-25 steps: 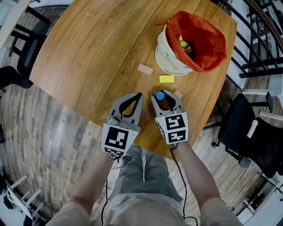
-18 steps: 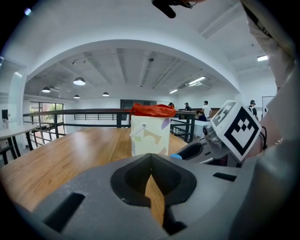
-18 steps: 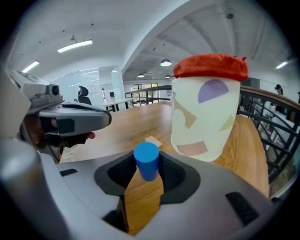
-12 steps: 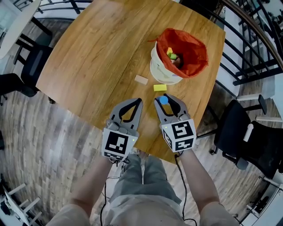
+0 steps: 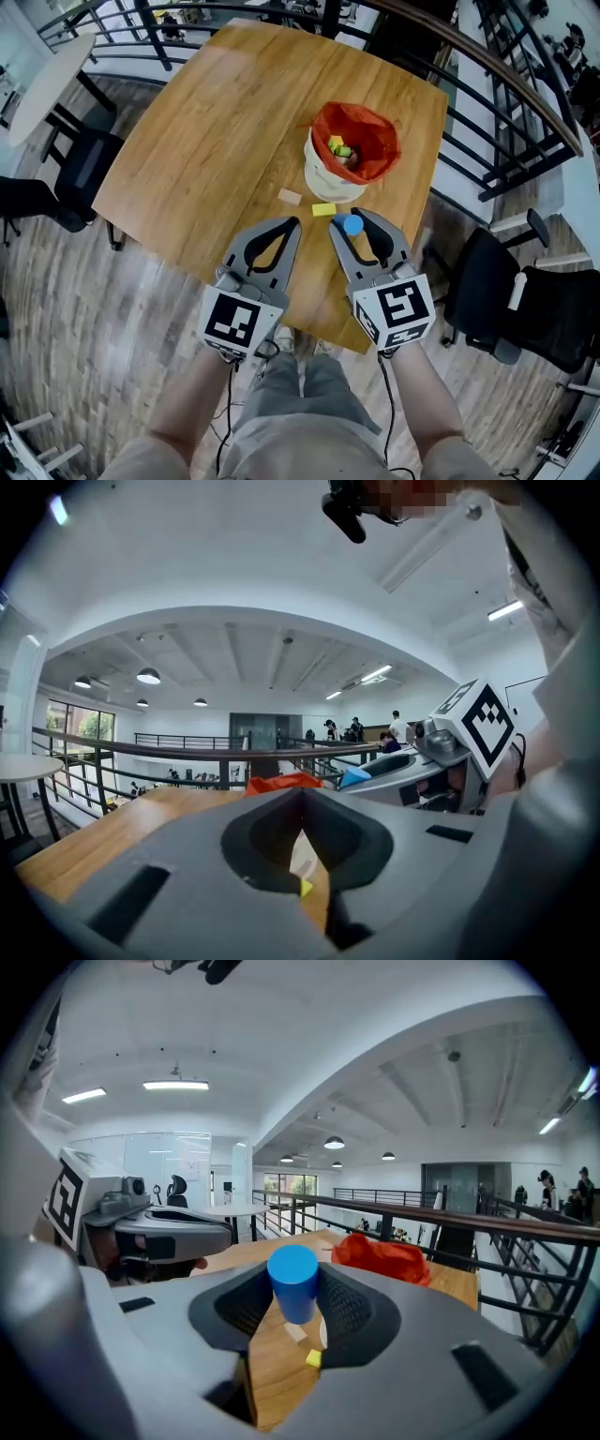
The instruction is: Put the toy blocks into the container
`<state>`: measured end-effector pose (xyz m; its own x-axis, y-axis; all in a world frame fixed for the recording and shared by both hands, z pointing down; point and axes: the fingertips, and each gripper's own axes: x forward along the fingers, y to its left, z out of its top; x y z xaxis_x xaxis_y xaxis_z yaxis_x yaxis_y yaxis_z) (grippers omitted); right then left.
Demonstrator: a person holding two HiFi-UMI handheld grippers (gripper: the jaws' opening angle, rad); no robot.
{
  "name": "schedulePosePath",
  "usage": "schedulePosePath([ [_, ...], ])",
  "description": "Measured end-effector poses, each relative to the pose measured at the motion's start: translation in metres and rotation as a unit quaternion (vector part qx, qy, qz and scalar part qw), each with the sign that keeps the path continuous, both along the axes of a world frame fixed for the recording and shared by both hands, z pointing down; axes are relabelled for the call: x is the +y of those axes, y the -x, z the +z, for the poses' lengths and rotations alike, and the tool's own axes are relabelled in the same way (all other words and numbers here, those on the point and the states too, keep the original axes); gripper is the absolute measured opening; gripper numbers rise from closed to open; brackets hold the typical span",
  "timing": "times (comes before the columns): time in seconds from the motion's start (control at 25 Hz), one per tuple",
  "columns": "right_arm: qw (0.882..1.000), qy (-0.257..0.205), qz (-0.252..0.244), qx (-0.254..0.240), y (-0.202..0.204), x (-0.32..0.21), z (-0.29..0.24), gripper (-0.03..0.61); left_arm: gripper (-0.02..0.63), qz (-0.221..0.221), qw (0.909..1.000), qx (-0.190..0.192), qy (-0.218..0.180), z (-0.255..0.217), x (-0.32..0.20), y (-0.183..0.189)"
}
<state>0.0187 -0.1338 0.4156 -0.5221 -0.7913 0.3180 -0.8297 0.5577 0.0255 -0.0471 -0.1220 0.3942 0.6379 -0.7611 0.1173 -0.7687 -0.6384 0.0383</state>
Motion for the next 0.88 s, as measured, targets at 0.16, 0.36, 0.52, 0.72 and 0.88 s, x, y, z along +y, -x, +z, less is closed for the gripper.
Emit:
schedulePosePath([
  [0.16,0.999,-0.04,-0.01,-0.009,-0.003,0.017,-0.057,0.152,0.011,0.001,0.9994,0.008,-0.034,-0.055,0.014,0.002],
  [0.36,0.996,-0.081,-0.019,-0.026,-0.01,0.047,-0.117,0.152,0.012,0.001,0.9975,0.014,-0.07,-0.112,0.042,0.005],
  [0.52,0.993,-0.105,-0.031,-0.034,-0.012,0.078,-0.15,0.152,0.011,-0.001,0.9958,0.014,-0.09,-0.141,0.067,0.008],
  [0.72,0.99,-0.116,-0.041,-0.063,-0.016,0.11,-0.178,0.152,0.011,-0.001,0.9937,0.014,-0.112,-0.164,0.098,0.006],
  [0.88,0.989,-0.128,-0.05,-0.053,-0.02,0.132,-0.184,0.152,0.011,-0.002,0.9928,0.017,-0.118,-0.168,0.123,0.005],
])
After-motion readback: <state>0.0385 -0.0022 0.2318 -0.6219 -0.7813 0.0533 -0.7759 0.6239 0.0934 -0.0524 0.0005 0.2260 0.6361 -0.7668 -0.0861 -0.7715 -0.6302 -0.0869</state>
